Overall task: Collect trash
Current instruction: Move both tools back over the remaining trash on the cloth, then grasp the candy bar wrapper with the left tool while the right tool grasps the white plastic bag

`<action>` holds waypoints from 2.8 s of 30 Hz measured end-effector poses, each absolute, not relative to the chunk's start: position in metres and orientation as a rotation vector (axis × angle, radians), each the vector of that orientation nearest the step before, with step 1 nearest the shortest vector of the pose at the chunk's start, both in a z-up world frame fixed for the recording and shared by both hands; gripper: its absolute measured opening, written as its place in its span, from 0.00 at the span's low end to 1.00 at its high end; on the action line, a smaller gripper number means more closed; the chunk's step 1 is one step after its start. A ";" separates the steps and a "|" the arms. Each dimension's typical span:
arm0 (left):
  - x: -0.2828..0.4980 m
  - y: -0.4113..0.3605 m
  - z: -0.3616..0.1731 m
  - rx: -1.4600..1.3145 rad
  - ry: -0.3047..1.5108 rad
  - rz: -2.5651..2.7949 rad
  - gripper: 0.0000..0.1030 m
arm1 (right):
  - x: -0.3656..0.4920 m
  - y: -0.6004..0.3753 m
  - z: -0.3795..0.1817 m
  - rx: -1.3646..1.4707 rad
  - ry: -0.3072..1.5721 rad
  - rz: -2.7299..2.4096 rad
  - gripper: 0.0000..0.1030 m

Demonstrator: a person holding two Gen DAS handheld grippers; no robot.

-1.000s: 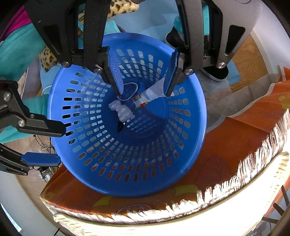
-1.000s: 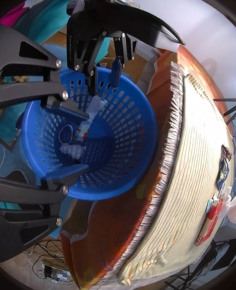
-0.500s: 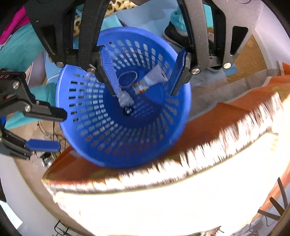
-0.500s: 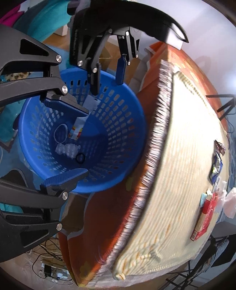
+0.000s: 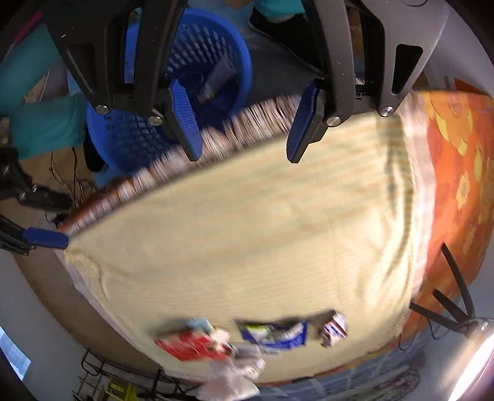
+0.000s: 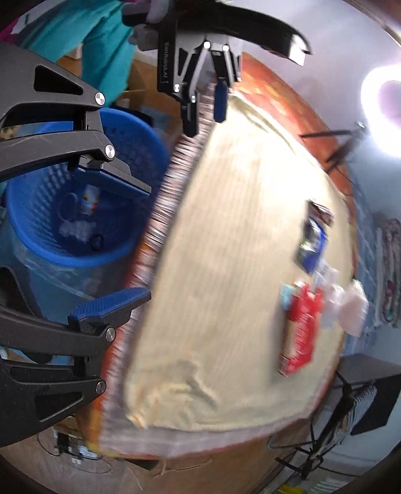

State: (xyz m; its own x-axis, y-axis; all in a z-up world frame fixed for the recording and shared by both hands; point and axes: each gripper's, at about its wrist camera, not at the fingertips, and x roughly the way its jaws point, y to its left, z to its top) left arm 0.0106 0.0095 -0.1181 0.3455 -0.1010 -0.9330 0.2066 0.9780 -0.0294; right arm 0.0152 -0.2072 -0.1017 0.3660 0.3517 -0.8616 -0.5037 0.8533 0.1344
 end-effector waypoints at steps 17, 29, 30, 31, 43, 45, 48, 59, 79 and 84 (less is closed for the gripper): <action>0.136 0.068 -0.094 -0.070 1.108 -0.080 0.57 | 0.158 -0.188 -0.053 -0.173 0.905 0.485 0.69; 0.209 0.101 -0.126 -0.253 1.120 -0.021 0.57 | 0.241 -0.165 -0.078 -0.111 0.925 0.435 0.69; 0.213 0.102 -0.127 -0.261 1.118 -0.020 0.57 | 0.248 -0.161 -0.082 -0.120 0.929 0.429 0.69; 0.216 0.104 -0.129 -0.269 1.117 -0.019 0.57 | 0.252 -0.159 -0.085 -0.124 0.931 0.427 0.69; 0.243 0.112 -0.152 -0.286 1.122 -0.005 0.57 | 0.299 -0.141 -0.107 -0.115 0.919 0.361 0.69; 0.245 0.112 -0.151 -0.286 1.117 -0.009 0.55 | 0.304 -0.140 -0.110 -0.095 0.928 0.360 0.69; 0.248 0.115 -0.152 -0.290 1.115 -0.005 0.42 | 0.309 -0.141 -0.113 -0.069 0.938 0.370 0.69; 0.241 0.120 -0.150 -0.288 1.094 -0.012 0.17 | 0.309 -0.142 -0.111 -0.026 0.943 0.405 0.26; 0.199 0.114 -0.099 -0.217 1.014 -0.012 0.15 | 0.271 -0.157 -0.059 -0.014 0.844 0.450 0.20; 0.171 0.102 -0.080 -0.185 0.998 -0.036 0.15 | 0.243 -0.158 -0.042 -0.040 0.832 0.482 0.20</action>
